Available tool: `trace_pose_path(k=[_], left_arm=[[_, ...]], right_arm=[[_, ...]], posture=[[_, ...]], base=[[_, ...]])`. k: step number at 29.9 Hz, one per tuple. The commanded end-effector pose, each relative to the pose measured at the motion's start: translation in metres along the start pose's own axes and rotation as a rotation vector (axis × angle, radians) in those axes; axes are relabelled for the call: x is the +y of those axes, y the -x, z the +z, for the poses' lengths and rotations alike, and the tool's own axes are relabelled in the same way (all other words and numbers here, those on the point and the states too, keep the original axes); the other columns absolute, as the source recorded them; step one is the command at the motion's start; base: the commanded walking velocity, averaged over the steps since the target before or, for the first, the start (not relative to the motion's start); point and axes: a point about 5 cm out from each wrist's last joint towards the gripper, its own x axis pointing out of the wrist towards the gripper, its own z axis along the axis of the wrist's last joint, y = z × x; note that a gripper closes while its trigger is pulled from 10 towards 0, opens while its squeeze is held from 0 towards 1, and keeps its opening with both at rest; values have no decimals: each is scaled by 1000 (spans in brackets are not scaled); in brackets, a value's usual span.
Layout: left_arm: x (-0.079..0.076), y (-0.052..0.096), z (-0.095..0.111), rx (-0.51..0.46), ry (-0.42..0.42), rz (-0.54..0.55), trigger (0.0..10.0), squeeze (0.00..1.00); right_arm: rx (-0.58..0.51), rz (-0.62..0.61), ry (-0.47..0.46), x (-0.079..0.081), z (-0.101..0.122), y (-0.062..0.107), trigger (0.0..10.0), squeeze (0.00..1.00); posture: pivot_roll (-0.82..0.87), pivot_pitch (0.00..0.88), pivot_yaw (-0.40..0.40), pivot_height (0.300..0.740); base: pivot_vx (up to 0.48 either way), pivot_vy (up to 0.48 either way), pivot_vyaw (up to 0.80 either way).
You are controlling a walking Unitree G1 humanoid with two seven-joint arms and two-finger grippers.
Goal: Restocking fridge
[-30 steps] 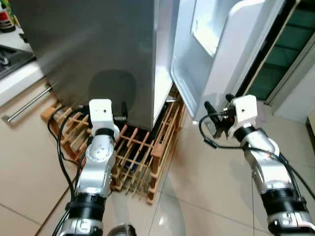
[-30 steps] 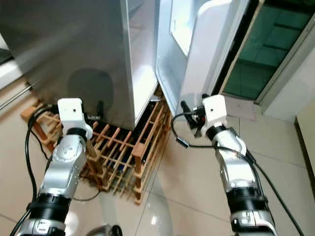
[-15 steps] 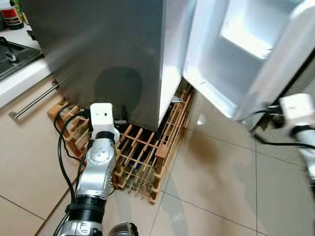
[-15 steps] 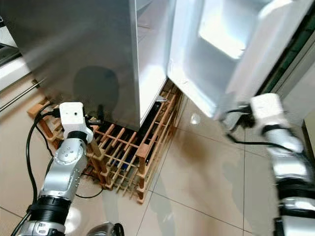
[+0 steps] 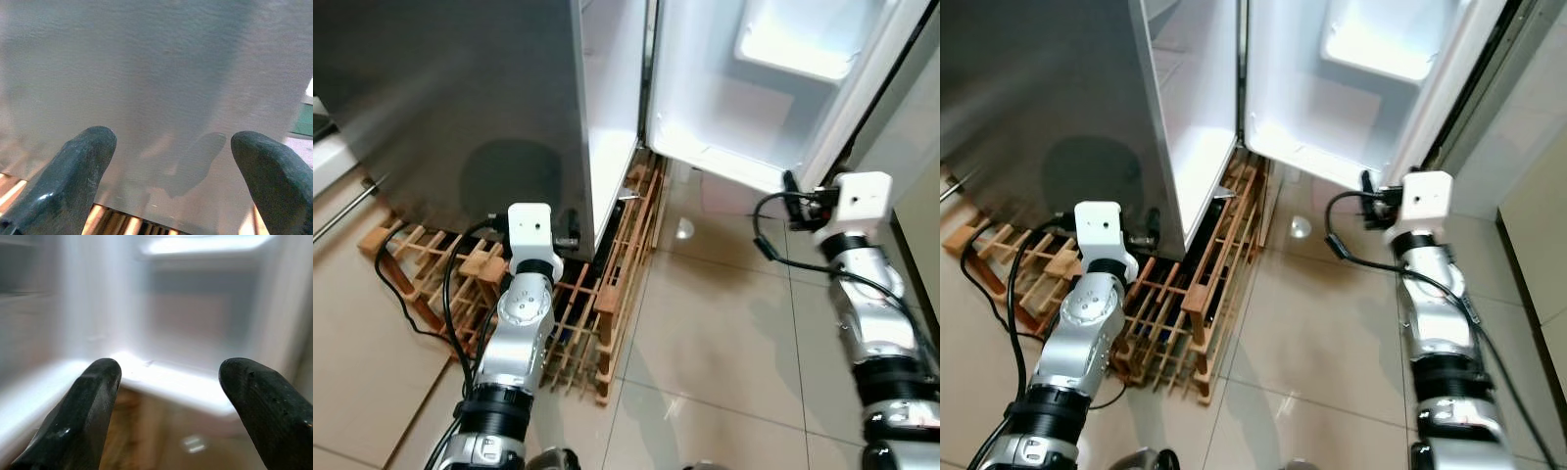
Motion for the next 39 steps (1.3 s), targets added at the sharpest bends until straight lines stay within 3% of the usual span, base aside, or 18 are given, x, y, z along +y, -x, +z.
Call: trace_pose_path(k=[1,9,19,24,35,39], left_arm=[[-3,-3,5,-21,-1,-13,10000,0],[-3,2,10,-75,7,-20,10000,0],[-8,5,12,-109,-13,-42,10000,0],[-14,5,14,-120,-49,-66,10000,0],[-15,4,17,-126,-30,-64,10000,0],[-18,6,20,-149,19,-89,10000,0]], right_arm=[[39,0,-42,3,-5,3,10000,0],[59,58,-30,18,-7,7,10000,0],[72,41,-20,18,-5,7,10000,0],[76,31,-17,17,-4,6,10000,0],[60,97,-2,29,-3,8,10000,0],[72,94,14,27,-4,7,10000,0]], posture=[[-62,0,-9,740],[-55,0,-14,740],[-49,0,-27,740],[-50,0,-28,740],[-48,0,-35,740],[-48,0,-36,740]], base=[[0,0,0],[0,0,238],[0,0,584],[0,0,0],[0,-446,41],[0,-480,666]])
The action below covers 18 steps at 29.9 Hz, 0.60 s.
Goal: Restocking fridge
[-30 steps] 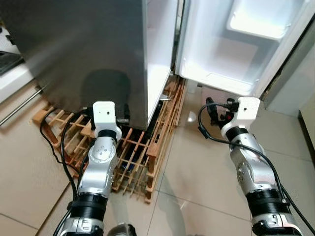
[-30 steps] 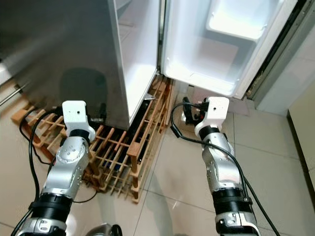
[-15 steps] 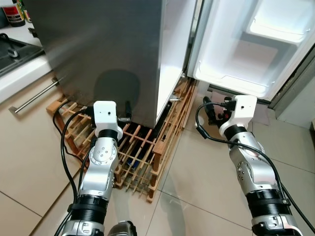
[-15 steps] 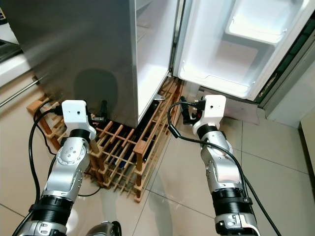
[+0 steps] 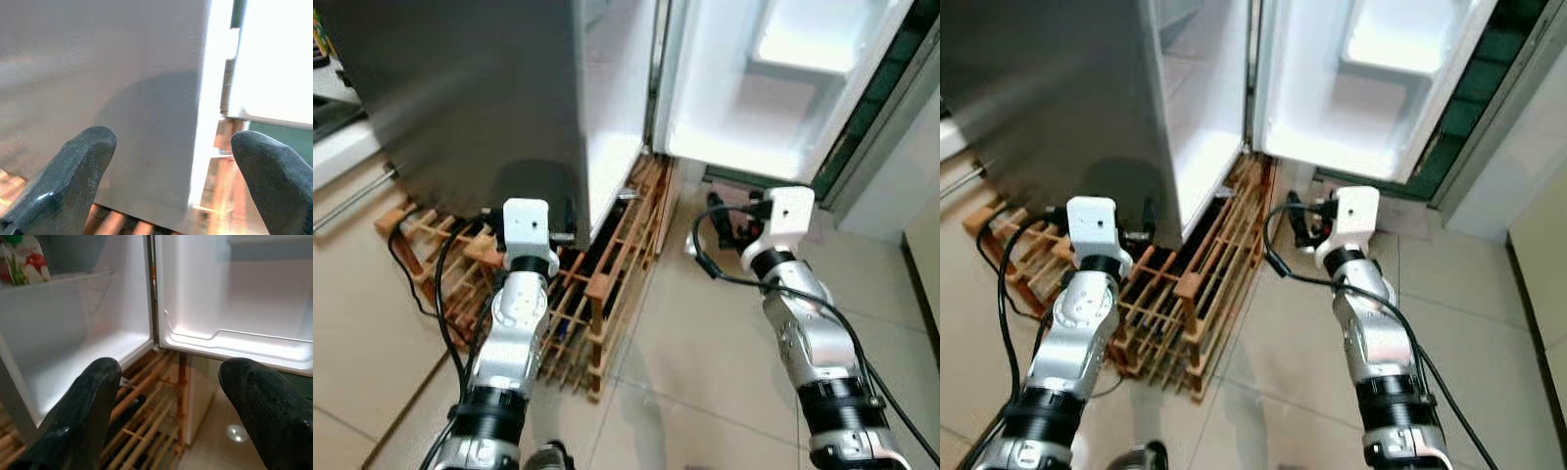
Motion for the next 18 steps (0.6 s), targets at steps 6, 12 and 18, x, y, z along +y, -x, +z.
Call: trace_pose_path(k=[6,12,18], left_arm=[[-2,-1,13,-68,26,-46,10000,0],[-1,-2,6,-29,-6,-35,10000,0],[-2,-2,2,-9,-29,-40,10000,0]], right_arm=[[-7,2,13,-2,3,-1,10000,0],[-18,39,40,4,4,-2,10000,0],[-22,34,30,4,2,-1,10000,0]], posture=[[-43,0,-42,740],[-39,0,-43,740],[-34,0,-45,740]], base=[[0,-480,644],[0,-480,619],[0,0,508]])
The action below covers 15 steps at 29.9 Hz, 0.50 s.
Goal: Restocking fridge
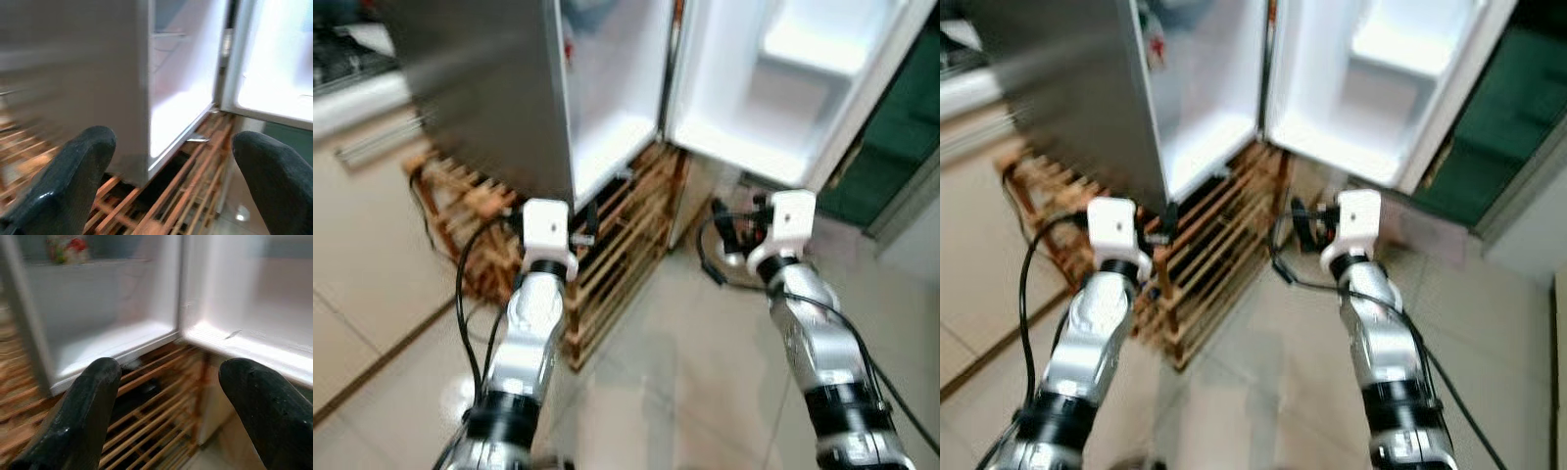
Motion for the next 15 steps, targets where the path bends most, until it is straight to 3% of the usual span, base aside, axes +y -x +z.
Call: trace_pose_path(k=[1,3,8,15], left_arm=[[4,1,-4,18,-18,12,10000,0],[2,1,-6,29,29,-23,10000,0],[1,-3,-1,20,56,-42,10000,0],[2,-1,-1,24,69,-23,10000,0]], right_arm=[[-5,-8,-5,-3,-1,1,10000,0],[-1,-32,-25,-6,-4,3,10000,0],[5,-76,-50,-13,-10,8,10000,0],[17,-85,-77,-11,-16,10,10000,0]], posture=[[-30,0,-48,740],[-24,0,-50,740],[-21,0,-46,740],[-16,0,-41,740]], base=[[0,0,450],[0,0,444],[0,0,428],[0,480,421]])
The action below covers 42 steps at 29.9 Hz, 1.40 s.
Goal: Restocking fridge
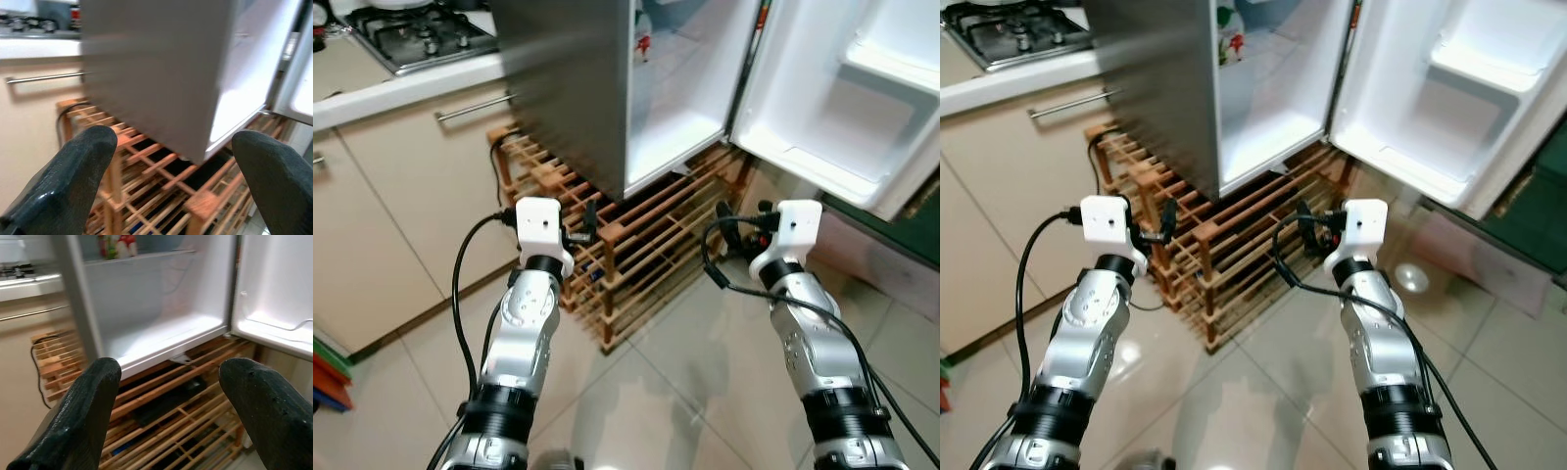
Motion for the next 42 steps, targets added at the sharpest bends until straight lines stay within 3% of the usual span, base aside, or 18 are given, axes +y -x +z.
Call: trace_pose_path(k=[1,11,21,30,36,42], left_arm=[[3,0,3,-2,-18,12,10000,0],[-1,-6,1,12,-86,30,10000,0],[-7,-9,9,-21,-94,-8,10000,0],[-3,-12,7,-9,-110,13,10000,0],[20,-7,-4,37,-66,64,10000,0],[19,-12,6,1,-41,75,10000,0]], right_arm=[[3,-4,-22,2,-3,1,10000,0],[-12,25,-20,7,0,-4,10000,0],[-8,51,9,13,-2,-6,10000,0],[-28,60,14,18,0,-11,10000,0],[-44,20,19,16,1,-12,10000,0],[-27,26,15,17,-5,-9,10000,0]], posture=[[-16,0,-41,740],[-19,0,-43,740],[-18,0,-40,740],[2,0,-44,740],[25,0,-56,740],[25,0,-59,740]], base=[[0,480,419],[0,477,421],[125,0,422],[316,-357,418],[317,-357,419],[353,-319,421]])
